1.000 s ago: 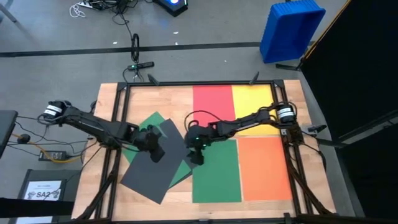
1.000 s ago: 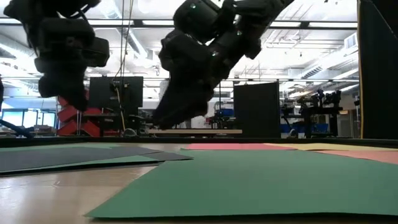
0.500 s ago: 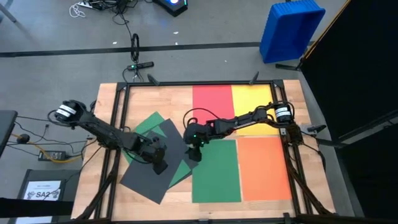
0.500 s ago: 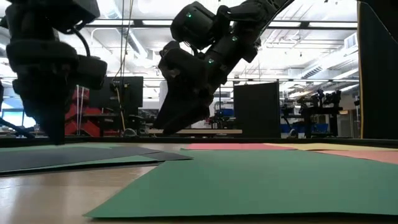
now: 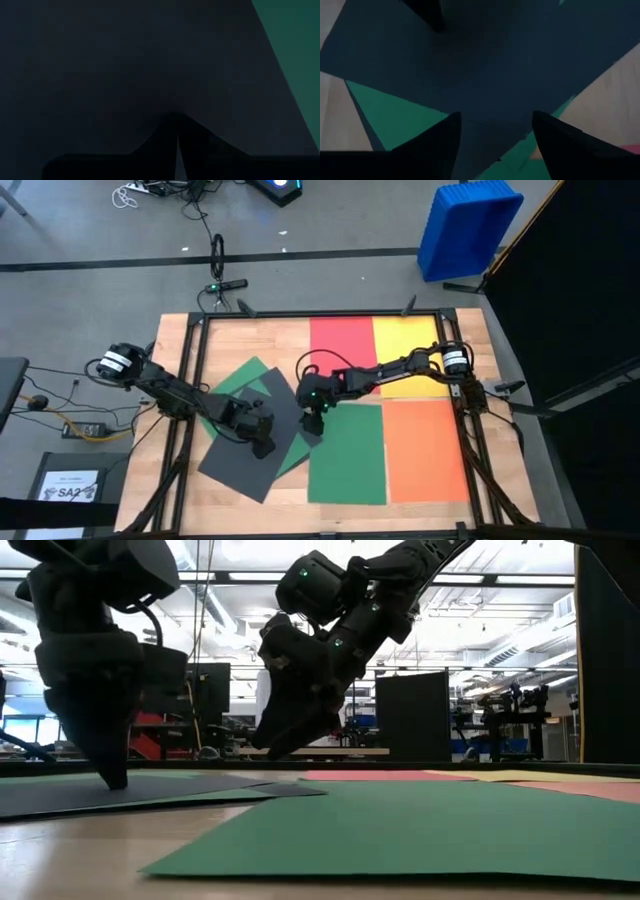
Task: Organize paper
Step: Stack the green colored paper on top of the green colored paper
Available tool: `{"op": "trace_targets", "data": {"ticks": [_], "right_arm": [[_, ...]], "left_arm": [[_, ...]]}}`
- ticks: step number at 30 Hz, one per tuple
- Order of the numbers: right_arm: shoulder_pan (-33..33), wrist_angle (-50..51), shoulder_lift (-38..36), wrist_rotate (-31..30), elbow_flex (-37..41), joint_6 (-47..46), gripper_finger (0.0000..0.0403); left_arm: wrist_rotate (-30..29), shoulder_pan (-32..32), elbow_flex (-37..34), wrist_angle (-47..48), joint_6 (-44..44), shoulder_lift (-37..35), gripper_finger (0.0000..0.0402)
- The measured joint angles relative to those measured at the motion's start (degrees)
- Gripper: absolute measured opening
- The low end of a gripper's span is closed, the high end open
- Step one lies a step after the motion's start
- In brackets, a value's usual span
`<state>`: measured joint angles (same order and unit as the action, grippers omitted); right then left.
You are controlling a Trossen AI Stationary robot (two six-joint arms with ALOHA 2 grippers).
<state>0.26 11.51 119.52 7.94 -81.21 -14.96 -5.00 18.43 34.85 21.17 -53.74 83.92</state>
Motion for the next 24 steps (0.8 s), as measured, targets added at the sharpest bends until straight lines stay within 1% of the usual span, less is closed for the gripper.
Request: {"op": "trace_targets", "data": {"ticks": [5, 9, 13, 19, 24], "right_arm": [[-0.3, 0.3, 0.0, 0.9, 0.0, 0.5, 0.0228], [-0.7, 2.5, -0.4, 1.6, 0.1, 0.9, 0.0228], [-0.7, 3.7, -1.5, 2.5, 0.1, 1.5, 0.0218], [-0.2, 6.5, -4.2, 2.8, 0.1, 4.2, 0.0203], [0.4, 10.9, -4.5, 2.7, 0.1, 4.7, 0.0197]], "left_arm": [[-1.4, -0.8, -0.2, 0.5, 4.0, -0.7, 0.0000], [-1.7, -0.8, -0.3, 1.5, 5.3, -2.5, 0.0000], [-1.3, -0.8, -0.5, 3.4, 5.5, -3.9, 0.0000], [-0.2, -0.8, -0.3, 11.9, 5.6, -4.2, 0.0000], [0.6, -0.8, 0.1, 12.0, 8.1, -4.2, 0.0000]]}}
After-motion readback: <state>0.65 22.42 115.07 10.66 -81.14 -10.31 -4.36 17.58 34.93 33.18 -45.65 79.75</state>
